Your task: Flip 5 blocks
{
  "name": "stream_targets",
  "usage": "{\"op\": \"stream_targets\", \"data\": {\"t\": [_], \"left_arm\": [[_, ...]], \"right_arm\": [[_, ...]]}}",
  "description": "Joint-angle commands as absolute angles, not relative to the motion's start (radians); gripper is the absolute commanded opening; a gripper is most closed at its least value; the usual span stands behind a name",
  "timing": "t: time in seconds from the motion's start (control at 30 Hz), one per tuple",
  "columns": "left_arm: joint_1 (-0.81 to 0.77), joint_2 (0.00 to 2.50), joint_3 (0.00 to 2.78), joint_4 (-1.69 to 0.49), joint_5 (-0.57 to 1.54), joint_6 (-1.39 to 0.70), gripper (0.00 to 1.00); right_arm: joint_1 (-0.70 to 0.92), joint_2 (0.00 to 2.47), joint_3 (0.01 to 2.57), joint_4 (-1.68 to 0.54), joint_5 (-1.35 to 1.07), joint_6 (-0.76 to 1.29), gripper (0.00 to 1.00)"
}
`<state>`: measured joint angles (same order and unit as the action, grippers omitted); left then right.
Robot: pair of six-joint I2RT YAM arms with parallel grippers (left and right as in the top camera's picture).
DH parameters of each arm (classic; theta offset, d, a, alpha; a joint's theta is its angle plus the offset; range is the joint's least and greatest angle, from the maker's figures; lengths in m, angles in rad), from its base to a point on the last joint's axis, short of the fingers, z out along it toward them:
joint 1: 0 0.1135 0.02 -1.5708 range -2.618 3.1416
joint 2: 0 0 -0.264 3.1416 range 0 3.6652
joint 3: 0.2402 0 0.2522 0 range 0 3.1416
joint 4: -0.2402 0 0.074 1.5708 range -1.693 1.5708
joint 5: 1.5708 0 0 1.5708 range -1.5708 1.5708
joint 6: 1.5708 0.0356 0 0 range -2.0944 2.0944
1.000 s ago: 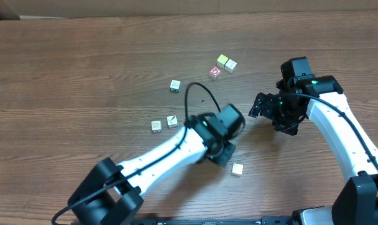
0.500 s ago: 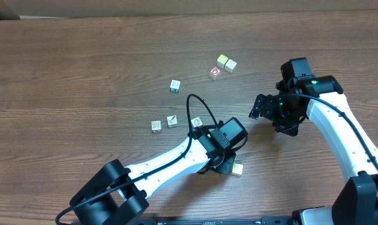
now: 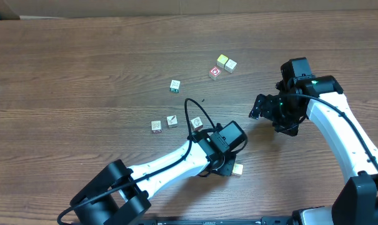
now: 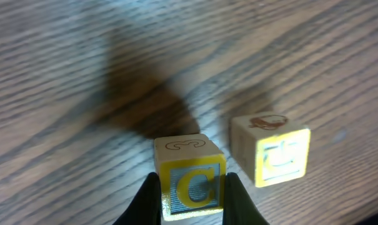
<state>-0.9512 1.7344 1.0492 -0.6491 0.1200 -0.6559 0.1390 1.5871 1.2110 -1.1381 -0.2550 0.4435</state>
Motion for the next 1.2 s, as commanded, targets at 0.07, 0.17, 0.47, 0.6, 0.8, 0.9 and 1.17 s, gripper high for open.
{"op": "stream_targets", "data": {"t": [0.07,0.17,0.47,0.6,0.8,0.9,1.17], "left_arm": [[-0.971,1.729,1.042,-0.644,0.123,-0.688,0.1],[-0.971,1.729,1.042,-0.638,0.123,-0.689,0.11],[-0.971,1.729,1.042,-0.634,0.092,-0.688,0.22],[-0.97,1.73,1.042,-0.622,0.076,-0.688,0.22],[-0.969,1.73,1.042,-0.612,0.07,-0.688,0.22],[-0.969,1.73,1.042,-0.611,0.07,-0.688,0.23],[-0.969,1.73,1.042,-0.607,0.07,-0.688,0.25]], "right_arm": [[0.14,1.586,1.231,-1.135,-0.257,0.437,0.91],[0.14,1.586,1.231,-1.135,-0.257,0.437,0.91],[0.14,1.586,1.231,-1.136,-0.257,0.437,0.91],[0.14,1.586,1.231,-1.136,-0.257,0.437,0.91],[0.14,1.586,1.231,-1.136,-0.257,0.437,0.91],[0.14,1.586,1.231,-1.136,-0.257,0.437,0.91],[0.14,1.586,1.231,-1.136,-0.257,0.437,0.91]]}}
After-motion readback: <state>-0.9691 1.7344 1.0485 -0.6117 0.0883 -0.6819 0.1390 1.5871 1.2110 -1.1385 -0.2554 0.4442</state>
